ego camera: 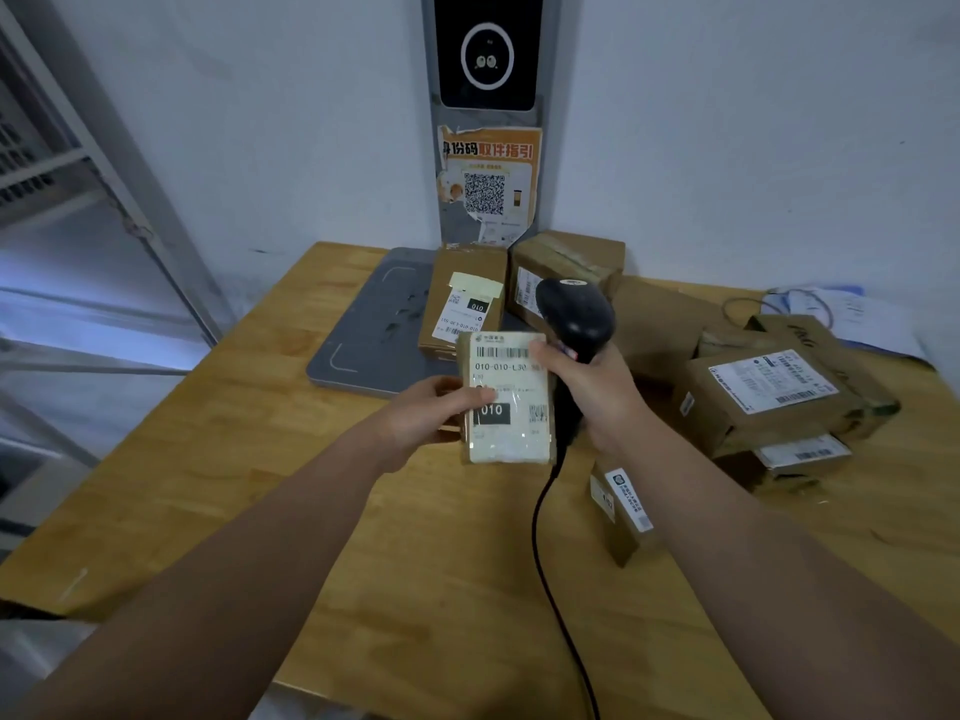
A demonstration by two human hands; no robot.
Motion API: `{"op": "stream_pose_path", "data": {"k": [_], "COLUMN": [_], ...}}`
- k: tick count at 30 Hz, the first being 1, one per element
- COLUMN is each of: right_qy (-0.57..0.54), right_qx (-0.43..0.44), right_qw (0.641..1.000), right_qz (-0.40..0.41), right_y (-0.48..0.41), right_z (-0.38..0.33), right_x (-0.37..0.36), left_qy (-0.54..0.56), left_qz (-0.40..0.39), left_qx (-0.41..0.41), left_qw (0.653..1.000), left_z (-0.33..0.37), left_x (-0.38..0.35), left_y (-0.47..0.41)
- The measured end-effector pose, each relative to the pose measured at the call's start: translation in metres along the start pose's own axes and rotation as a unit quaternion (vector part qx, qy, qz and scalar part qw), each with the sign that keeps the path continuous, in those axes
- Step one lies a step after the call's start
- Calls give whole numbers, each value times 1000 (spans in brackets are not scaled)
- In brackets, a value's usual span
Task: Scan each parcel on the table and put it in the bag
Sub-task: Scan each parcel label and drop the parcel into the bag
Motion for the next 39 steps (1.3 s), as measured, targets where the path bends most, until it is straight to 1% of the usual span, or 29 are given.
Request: {"op": "stream_pose_path", "data": {"k": [2, 3, 4, 8, 10, 13, 15, 17, 20, 23, 25, 28, 31, 35, 39], "right_qy": [-7, -4, 1, 18, 37, 58, 63, 69, 91, 90, 105, 154, 174, 215, 229], "right_qx": [0, -2, -6, -18, -16, -5, -15, -14, -9, -12, -2, 10, 4, -4, 15], "right_qw": [1000, 1000, 1000, 999, 998, 996, 992, 989, 992, 995, 994, 987, 982, 974, 970], "right_qz": [1, 3, 9, 48, 51, 74, 113, 130, 92, 42, 26, 49, 76, 73, 80], "right_y": [2, 2, 3, -4, -7, -12, -9, -4, 8, 20, 26, 32, 35, 39, 40], "right_z": [6, 10, 15, 25, 25, 25, 19, 13, 7, 10, 18, 33, 46, 53, 51], "right_x": [-1, -1, -1, 7, 10, 12, 13, 14, 11, 4, -3, -10, -11, -11, -14], "left_qy": [2, 7, 10, 6, 1, -2, 7, 7, 5, 25, 43, 61, 62, 58, 62], "left_qz": [69, 88, 91, 5, -1, 38, 77, 122, 161, 172, 177, 190, 194, 195, 196], "left_qx": [-16, -23, -26, -8, -3, -8, 0, 8, 10, 12, 16, 28, 35, 37, 37], "left_qw": [997, 996, 995, 1000, 1000, 999, 997, 992, 987, 985, 983, 980, 978, 978, 978], "left_z": [-7, -10, -12, -12, -10, -13, -21, -33, -49, -61, -68, -77, -81, -82, -84], "left_x": [1, 1, 2, 2, 3, 8, 14, 21, 25, 24, 21, 20, 22, 23, 28], "left_y": [-2, -3, -3, 1, 0, -8, -12, -16, -17, -17, -17, -17, -19, -19, -20]}}
Point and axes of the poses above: each hand's wrist, its own y-axis away from the middle knuckle, its own x-axis out of the back of the hand, z = x × y, the point moved 2 cm from there along -y, towards the middle knuckle, and after that the axes turned 13 degrees about -x, right-handed, at the moved point
